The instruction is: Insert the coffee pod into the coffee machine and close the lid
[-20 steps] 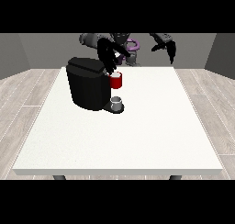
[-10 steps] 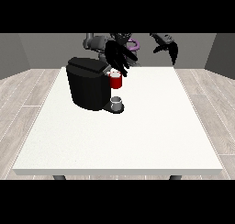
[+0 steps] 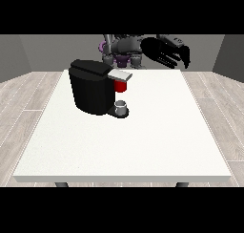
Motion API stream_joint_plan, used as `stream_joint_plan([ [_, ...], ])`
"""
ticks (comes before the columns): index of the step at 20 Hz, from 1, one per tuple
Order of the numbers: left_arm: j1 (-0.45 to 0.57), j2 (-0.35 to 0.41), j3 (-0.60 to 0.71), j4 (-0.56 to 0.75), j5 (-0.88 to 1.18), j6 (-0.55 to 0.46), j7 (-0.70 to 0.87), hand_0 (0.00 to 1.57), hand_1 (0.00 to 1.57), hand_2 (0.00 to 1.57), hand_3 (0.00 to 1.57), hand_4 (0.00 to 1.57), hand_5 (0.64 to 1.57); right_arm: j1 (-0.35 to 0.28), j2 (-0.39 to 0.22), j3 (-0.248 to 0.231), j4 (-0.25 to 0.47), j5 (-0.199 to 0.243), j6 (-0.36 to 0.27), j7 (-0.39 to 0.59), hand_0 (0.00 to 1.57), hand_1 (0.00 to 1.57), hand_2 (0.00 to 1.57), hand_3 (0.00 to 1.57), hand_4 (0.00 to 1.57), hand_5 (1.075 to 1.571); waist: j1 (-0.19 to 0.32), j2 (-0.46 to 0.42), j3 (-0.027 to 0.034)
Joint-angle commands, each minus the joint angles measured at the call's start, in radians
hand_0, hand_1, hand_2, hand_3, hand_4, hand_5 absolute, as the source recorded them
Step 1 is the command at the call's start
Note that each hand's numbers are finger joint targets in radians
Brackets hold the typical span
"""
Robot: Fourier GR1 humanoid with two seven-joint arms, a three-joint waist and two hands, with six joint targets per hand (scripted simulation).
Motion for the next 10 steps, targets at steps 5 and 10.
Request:
stream_joint_plan([
  [5, 0.032, 0.025, 0.047, -0.004, 0.019, 0.010, -0.019, 0.00, 0.00, 0.00, 0.00, 0.32, 1.571, 0.002, 0.130, 0.105, -0.024, -0.028, 0.032, -0.246, 0.00, 0.00, 0.00, 0.00, 0.00, 1.571, -0.095, -0.025, -0.0144],
  [10, 0.173, 0.014, 0.048, 0.015, 0.010, 0.033, -0.034, 0.00, 0.00, 0.00, 0.00, 0.27, 1.571, 0.157, 0.305, 0.230, -0.066, 0.002, -0.021, -0.343, 0.00, 0.00, 0.00, 0.00, 0.26, 1.571, -0.190, -0.130, -0.0144],
])
